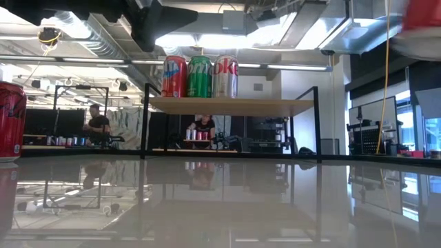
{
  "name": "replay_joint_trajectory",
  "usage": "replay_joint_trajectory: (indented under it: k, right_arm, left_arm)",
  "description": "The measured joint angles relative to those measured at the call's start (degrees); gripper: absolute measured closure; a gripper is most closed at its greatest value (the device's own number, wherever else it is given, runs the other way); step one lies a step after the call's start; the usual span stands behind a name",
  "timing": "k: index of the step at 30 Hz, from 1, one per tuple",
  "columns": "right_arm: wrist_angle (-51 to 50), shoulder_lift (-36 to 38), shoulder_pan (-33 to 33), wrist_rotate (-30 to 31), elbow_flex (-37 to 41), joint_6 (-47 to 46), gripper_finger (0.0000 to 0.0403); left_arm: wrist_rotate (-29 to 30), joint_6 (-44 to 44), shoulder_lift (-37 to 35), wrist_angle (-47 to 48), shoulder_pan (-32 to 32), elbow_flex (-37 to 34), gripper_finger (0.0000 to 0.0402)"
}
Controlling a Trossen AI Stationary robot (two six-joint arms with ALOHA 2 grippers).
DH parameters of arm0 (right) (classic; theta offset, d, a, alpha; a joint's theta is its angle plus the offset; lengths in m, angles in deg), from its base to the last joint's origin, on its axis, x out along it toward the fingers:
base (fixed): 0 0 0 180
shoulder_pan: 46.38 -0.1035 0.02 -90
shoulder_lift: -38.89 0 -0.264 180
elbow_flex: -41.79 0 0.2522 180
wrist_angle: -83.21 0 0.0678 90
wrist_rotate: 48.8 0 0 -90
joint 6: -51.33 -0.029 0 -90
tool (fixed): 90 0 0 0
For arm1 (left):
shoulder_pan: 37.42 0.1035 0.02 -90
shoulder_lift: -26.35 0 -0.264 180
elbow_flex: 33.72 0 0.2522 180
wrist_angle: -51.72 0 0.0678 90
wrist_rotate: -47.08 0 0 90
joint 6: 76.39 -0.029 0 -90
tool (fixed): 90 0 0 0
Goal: Place canned beverage on shelf
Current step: Put the bottom red black soda can on the shelf
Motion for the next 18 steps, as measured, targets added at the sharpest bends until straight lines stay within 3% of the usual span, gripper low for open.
replay_joint_trajectory:
  k: [4, 10, 18]
  right_arm:
    - [0.07, 0.01, 6.49, 2.13, -4.44, 10.89, 0.011]
    - [-0.03, 0.02, 17.48, 4.52, -9.93, 26.23, 0.011]
    - [-0.1, 0.04, 34.25, 3.59, -15.06, 38.64, 0.011]
  left_arm:
    - [1.29, -1.54, -0.09, -0.18, 0.04, 0.0, 0.0069]
    - [-1.25, -3.41, -3.69, 0.77, -0.02, 0.04, 0.0069]
    - [-1.93, -0.75, -8.13, 11.69, 0.55, 0.04, 0.0069]
